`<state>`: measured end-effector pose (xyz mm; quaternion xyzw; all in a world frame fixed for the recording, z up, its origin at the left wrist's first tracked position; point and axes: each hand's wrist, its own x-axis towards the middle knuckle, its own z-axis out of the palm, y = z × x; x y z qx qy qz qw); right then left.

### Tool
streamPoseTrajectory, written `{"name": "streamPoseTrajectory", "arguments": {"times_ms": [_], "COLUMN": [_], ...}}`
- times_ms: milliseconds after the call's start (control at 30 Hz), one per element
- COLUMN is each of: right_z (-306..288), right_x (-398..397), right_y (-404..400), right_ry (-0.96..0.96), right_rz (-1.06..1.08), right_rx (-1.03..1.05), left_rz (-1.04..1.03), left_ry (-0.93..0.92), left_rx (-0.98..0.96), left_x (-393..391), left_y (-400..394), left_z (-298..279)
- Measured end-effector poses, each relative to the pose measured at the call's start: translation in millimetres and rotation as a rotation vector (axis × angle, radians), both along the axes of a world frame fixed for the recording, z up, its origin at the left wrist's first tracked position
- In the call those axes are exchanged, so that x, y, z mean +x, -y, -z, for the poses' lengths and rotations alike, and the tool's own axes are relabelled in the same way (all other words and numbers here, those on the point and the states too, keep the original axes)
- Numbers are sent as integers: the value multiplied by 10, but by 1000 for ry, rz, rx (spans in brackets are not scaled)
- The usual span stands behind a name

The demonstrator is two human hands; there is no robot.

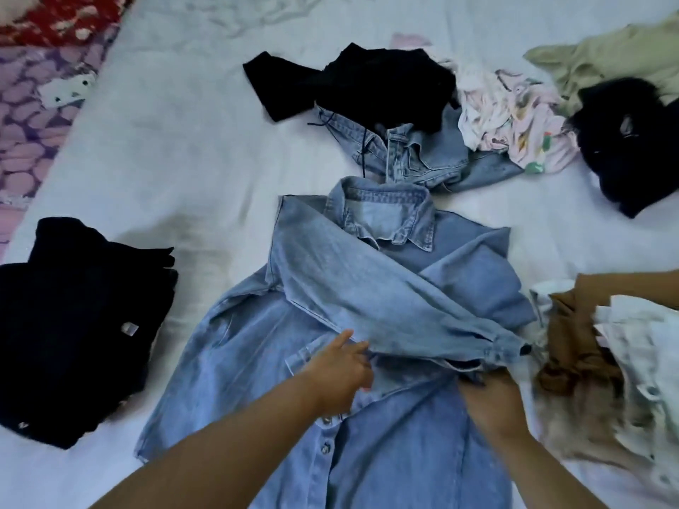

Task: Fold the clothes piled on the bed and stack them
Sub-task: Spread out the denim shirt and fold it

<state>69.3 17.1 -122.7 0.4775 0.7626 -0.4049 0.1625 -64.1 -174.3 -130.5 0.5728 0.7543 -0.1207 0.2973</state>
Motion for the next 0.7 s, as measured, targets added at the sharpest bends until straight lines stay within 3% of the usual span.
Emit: {"name": "streamPoseTrajectory", "arguments": {"times_ms": [167,333,433,600,700], "right_z": [28,153,221,160,207], "right_x": [346,395,476,460,421], "right_y": [184,125,106,-9,-136], "right_ry": [-282,-368,-371,-201,-167], "right_rz": [300,517,301,-336,-541], "right_rx": [10,-34,144,654,789], "left_rz": [-343,-527,-520,-532,-531], "left_ry": [54,52,73,110,141], "left_rx": [118,134,89,96,88], "left_x": [-107,-131,-59,99,183], "left_y": [187,202,171,107,99], "left_z": [47,11,2,27,29]}}
